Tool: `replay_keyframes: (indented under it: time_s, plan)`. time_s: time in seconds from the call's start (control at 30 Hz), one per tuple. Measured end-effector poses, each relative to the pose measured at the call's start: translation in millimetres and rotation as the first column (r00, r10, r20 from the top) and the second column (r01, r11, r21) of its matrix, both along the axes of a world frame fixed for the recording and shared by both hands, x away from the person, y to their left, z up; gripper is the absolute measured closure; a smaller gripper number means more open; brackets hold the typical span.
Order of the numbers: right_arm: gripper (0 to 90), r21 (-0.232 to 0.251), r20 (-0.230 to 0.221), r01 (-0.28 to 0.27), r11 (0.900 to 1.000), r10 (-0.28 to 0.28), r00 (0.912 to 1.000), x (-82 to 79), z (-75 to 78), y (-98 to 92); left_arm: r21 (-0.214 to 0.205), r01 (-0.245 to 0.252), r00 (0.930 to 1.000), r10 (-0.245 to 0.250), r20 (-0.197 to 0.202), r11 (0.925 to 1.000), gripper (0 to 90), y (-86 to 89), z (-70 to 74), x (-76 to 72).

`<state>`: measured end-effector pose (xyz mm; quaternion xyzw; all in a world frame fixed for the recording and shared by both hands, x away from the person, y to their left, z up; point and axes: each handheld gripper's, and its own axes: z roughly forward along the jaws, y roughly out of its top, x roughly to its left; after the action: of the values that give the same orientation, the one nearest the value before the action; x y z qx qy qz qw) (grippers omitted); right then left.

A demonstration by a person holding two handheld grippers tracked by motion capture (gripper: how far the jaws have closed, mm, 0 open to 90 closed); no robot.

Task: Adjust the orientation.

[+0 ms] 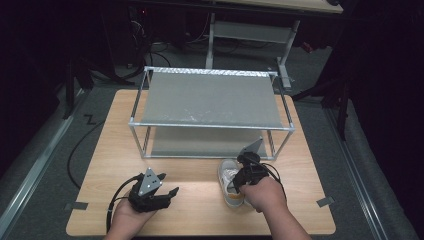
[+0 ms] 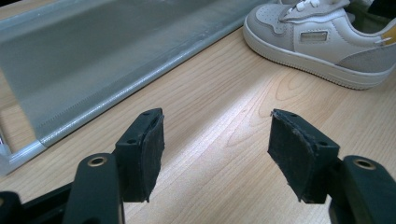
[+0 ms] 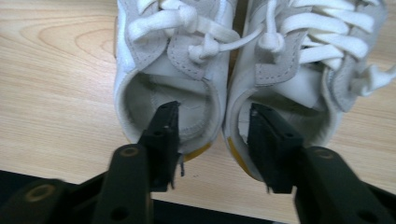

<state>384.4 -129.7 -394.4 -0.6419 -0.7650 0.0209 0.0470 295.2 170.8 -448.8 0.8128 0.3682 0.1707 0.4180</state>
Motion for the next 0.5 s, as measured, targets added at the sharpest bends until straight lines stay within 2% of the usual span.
replay_keyframes:
  time_s: [0.17,0.23,0.33,0.43,0.5]
  plan:
    - [66.7,-0.003,0.008,0.000,1.0000,0.000,1.0000,-0.5,2.2,-0.4,0.000,0.001,1.0000,-0.001,0.001,1.0000,36.1,-0.6,-0.9,0.0]
    - [72.8,-0.018,0.022,-0.001,0.9998,0.002,0.9998,-0.6,1.5,-0.3,0.003,0.002,1.0000,-0.002,0.000,1.0000,36.0,-0.9,-1.3,0.1]
    - [70.9,-0.011,0.022,0.004,0.9999,-0.004,0.9998,-0.4,-0.4,-2.7,0.003,0.003,1.0000,-0.003,0.002,1.0000,36.0,-1.0,-1.3,0.0]
    - [63.1,0.029,0.019,0.029,0.9992,-0.029,0.9994,-0.3,-1.0,-4.8,0.003,0.004,1.0000,-0.004,0.001,1.0000,36.0,-0.9,-1.3,0.0]
    - [62.2,0.033,0.027,0.036,0.9988,-0.037,0.9989,-0.6,-0.9,-3.9,0.004,0.004,1.0000,-0.004,0.001,1.0000,36.0,-0.9,-1.4,0.1]
